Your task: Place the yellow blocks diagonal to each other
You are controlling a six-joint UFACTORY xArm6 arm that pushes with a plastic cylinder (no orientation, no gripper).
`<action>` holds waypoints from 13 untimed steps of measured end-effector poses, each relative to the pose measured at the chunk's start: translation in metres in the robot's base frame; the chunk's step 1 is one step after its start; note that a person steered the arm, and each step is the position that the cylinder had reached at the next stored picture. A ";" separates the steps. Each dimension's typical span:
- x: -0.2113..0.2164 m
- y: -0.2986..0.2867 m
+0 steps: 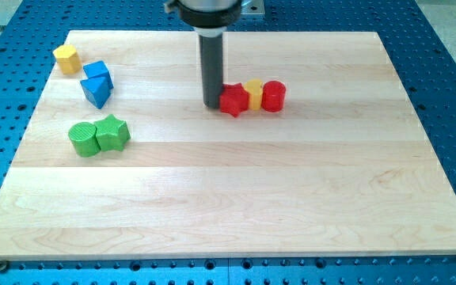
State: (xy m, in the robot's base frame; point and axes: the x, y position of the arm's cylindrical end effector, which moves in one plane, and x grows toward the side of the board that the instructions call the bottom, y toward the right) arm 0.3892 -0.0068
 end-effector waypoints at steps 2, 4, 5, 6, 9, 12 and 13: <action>0.073 0.033; 0.041 0.085; 0.001 0.089; -0.037 0.070; -0.115 0.007; -0.174 -0.255; -0.162 -0.298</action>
State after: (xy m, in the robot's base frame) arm 0.2270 -0.3049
